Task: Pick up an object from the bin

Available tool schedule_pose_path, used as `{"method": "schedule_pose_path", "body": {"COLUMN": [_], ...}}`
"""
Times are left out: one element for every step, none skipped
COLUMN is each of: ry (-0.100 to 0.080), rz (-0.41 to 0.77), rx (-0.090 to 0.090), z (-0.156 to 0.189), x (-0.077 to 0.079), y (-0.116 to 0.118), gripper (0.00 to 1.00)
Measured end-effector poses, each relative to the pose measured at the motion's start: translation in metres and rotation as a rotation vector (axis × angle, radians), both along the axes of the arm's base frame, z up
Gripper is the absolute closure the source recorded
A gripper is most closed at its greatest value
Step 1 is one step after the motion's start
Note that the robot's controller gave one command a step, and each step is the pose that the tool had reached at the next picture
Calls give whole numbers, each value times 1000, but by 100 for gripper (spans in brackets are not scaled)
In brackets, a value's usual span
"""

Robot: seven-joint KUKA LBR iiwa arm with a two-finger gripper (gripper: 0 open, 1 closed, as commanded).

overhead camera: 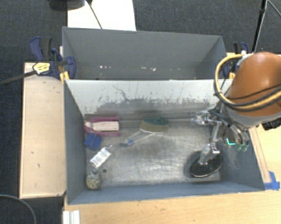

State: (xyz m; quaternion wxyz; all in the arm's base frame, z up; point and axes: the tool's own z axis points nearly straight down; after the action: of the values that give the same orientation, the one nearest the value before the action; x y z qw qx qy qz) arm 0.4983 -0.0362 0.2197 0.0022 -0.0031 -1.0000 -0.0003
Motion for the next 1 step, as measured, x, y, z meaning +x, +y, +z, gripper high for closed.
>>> {"method": "schedule_pose_path", "body": {"ry": [1], "rz": [375], "rx": [1], "z": [-151], "x": [5], "y": [-80], "gripper": [0]}}
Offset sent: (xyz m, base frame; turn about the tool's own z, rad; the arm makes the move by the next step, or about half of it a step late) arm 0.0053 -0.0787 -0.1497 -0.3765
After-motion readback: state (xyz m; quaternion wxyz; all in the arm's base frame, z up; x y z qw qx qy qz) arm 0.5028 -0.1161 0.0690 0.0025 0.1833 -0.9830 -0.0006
